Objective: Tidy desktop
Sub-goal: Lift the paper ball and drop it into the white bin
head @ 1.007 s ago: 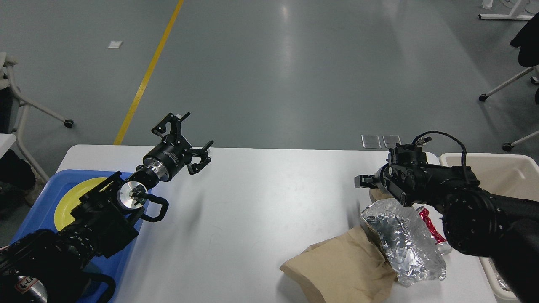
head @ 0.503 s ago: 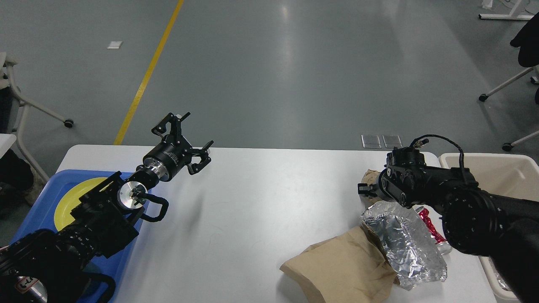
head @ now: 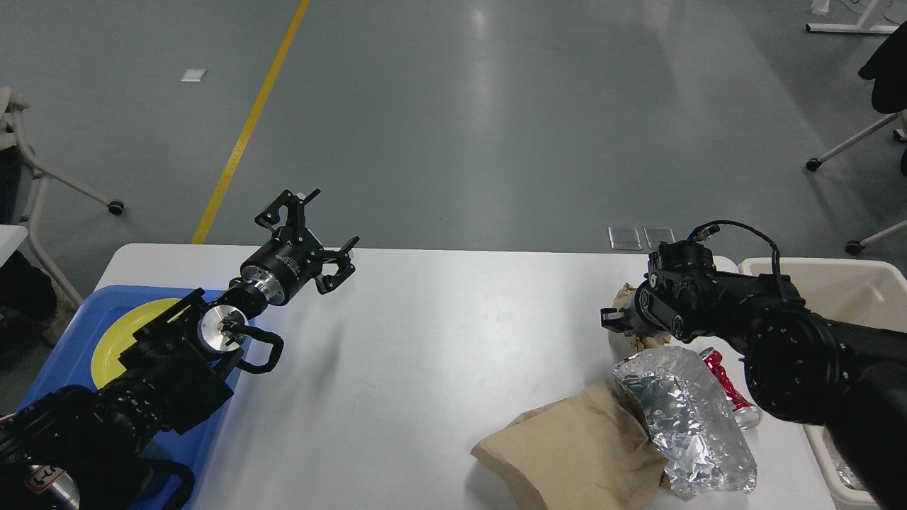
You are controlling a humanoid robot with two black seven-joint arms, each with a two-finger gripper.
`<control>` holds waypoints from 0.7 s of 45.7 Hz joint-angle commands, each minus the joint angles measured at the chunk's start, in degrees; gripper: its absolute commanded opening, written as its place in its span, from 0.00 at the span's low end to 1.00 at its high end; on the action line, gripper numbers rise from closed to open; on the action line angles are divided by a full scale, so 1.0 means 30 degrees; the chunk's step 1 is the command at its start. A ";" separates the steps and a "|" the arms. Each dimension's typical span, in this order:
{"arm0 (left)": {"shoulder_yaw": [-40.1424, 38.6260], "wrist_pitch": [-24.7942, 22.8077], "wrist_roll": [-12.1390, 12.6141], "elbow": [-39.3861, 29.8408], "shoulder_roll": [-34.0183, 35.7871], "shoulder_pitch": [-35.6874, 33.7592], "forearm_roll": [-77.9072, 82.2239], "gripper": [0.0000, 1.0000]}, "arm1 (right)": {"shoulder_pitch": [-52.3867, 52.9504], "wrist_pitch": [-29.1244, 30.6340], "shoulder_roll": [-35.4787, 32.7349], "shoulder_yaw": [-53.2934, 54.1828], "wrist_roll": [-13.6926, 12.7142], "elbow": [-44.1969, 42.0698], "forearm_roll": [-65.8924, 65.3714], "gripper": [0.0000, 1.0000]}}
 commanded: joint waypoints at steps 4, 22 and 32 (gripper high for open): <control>-0.0022 0.0000 -0.0005 0.0000 0.0000 -0.0002 0.0000 0.97 | 0.1461 0.0713 -0.0379 0.1045 0.0012 0.1313 0.0001 0.00; 0.0007 0.0000 -0.0005 0.0000 0.0000 -0.0002 0.0000 0.97 | 0.9282 0.5635 -0.3952 0.3888 0.0071 0.6649 0.0001 0.00; 0.0007 0.0000 -0.0005 0.0000 0.0000 0.0027 0.0000 0.97 | 1.2477 0.6134 -0.6910 0.3331 0.0013 0.6533 -0.0232 0.00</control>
